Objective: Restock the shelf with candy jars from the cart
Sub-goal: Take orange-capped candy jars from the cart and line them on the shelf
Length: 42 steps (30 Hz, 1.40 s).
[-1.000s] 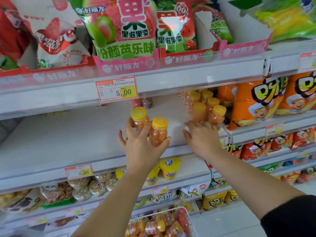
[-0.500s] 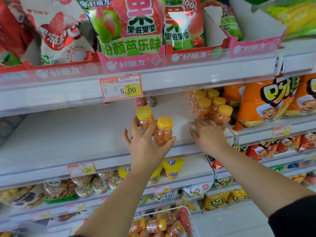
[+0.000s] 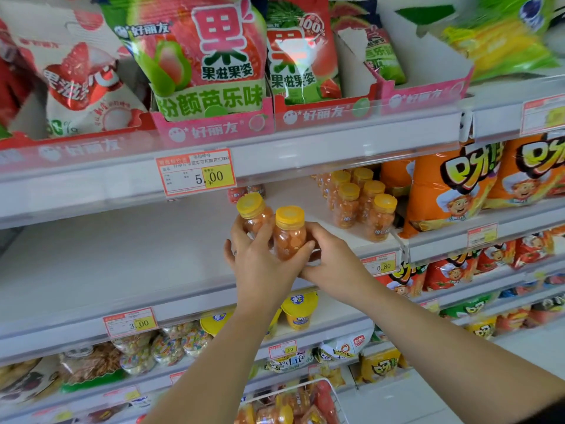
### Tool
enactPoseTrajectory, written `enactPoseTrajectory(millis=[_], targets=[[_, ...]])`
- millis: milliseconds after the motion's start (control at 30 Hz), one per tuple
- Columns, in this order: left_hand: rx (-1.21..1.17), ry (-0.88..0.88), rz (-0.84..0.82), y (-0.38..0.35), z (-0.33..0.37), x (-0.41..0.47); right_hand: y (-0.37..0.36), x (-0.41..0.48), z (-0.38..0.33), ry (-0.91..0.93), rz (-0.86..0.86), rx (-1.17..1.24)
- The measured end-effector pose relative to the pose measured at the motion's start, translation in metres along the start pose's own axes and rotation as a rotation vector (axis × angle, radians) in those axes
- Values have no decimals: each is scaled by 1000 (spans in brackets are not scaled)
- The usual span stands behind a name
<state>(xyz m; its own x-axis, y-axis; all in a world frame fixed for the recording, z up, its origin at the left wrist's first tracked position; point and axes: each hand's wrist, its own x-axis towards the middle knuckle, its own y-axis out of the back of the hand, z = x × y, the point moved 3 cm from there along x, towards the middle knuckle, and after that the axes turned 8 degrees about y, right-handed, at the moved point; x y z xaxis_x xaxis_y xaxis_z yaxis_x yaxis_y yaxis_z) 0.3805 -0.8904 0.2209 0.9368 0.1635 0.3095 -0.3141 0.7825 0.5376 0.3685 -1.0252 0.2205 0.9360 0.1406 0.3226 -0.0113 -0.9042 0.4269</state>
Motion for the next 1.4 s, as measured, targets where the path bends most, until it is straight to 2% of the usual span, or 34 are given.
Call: enactPoseTrajectory(millis=[133, 300, 467, 633, 733, 833, 900, 1000, 1233, 1400], targets=[[-5, -13, -19, 9, -9, 10, 6, 5, 12, 2, 76, -64], [136, 65, -60, 18, -42, 20, 19, 18, 44, -89, 269, -318], [330, 59, -260, 11, -60, 17, 11, 22, 58, -137, 320, -439], [393, 9, -322, 9, -63, 15, 10, 20, 68, -194, 390, -530], [392, -5, -336, 10, -64, 15, 16, 16, 69, -226, 364, -581], [385, -5, -347, 10, -64, 16, 21, -2, 61, -147, 422, -453], [392, -4, -352, 11, -64, 16, 18, -21, 50, 40, 468, -420], [396, -7, -347, 11, -63, 16, 2, -37, 48, 191, 344, -582], [403, -6, -329, 11, -62, 16, -9, -23, 56, -40, 387, -699], [406, 2, -337, 11, -60, 16, -10, -11, 64, -180, 263, -770]])
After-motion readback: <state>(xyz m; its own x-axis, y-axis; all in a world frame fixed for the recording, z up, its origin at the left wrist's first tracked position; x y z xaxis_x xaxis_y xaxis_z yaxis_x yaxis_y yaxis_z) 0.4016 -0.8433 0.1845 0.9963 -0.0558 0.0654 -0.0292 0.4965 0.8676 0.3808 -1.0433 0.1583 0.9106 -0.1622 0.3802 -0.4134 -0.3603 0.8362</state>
